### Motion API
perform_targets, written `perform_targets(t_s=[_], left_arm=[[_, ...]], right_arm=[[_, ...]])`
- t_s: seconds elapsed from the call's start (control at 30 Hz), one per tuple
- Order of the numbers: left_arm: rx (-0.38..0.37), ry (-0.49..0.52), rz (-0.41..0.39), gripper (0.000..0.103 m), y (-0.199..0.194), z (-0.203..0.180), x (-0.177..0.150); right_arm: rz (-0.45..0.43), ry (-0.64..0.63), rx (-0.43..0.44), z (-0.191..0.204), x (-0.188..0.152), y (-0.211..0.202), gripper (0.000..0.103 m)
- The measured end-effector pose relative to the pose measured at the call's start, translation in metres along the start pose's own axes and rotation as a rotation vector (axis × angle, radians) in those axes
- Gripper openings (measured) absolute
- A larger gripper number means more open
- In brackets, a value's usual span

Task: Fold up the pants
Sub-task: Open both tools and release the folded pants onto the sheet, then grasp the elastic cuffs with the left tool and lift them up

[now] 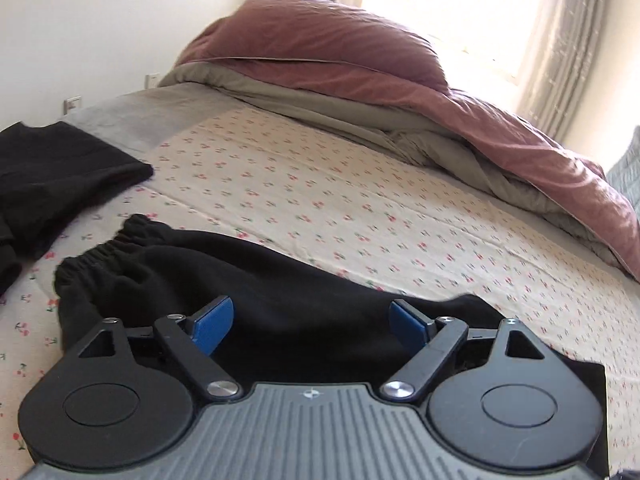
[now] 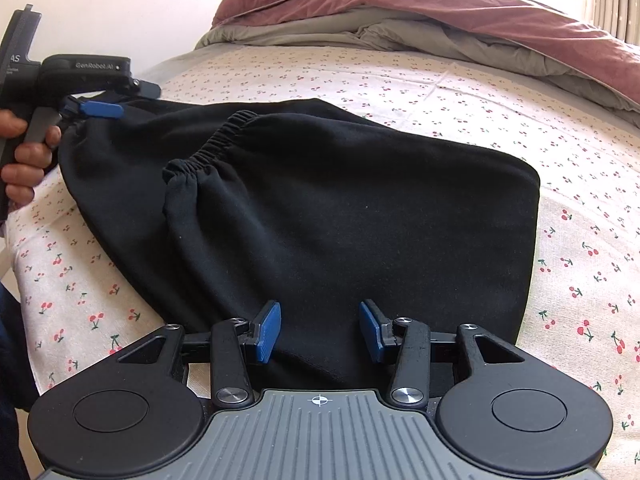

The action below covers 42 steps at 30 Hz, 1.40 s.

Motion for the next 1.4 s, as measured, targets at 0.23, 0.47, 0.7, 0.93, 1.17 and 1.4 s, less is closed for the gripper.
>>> perform_targets(t_s=[0.23, 0.47, 0.7, 0.93, 1.17, 1.4], left_arm=[[0.190, -0.392, 0.034, 0.092, 0.003, 0.126, 0.016], [-0.031, -0.547, 0.302, 0.093, 0.037, 0.124, -0.029], [0.004, -0.492, 0.281, 0.096, 0.047, 0.109, -0.029], [0.017, -0.465, 0.262, 0.096, 0.050, 0.110, -0.029], [0.010, -0.478, 0.257, 0.095, 0.055, 0.114, -0.027], [-0.002, -0.509, 0.264, 0.091, 0.048, 0.118, -0.029]], right_arm=[[0.003, 0.001, -0.010, 0.001, 0.005, 0.002, 0.046], [-0.078, 0.150, -0.013, -0.028, 0.029, -0.007, 0.046], [-0.081, 0.415, -0.001, -0.101, 0.041, 0.007, 0.046], [-0.125, 0.392, -0.082, -0.138, 0.073, 0.032, 0.043], [-0.112, 0.293, -0.162, -0.128, 0.076, 0.037, 0.045], [-0.080, 0.248, -0.162, -0.102, 0.049, -0.003, 0.046]])
Point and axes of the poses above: each gripper's, at about its wrist camera, not at the fingertips, and y roughly the way its jaws point, z to its left, x to its top, the point moved 9 cm from there along y, roughly the way its jaws point, and after that the axes turned 7 degrees about x, right-handed, at the moved point
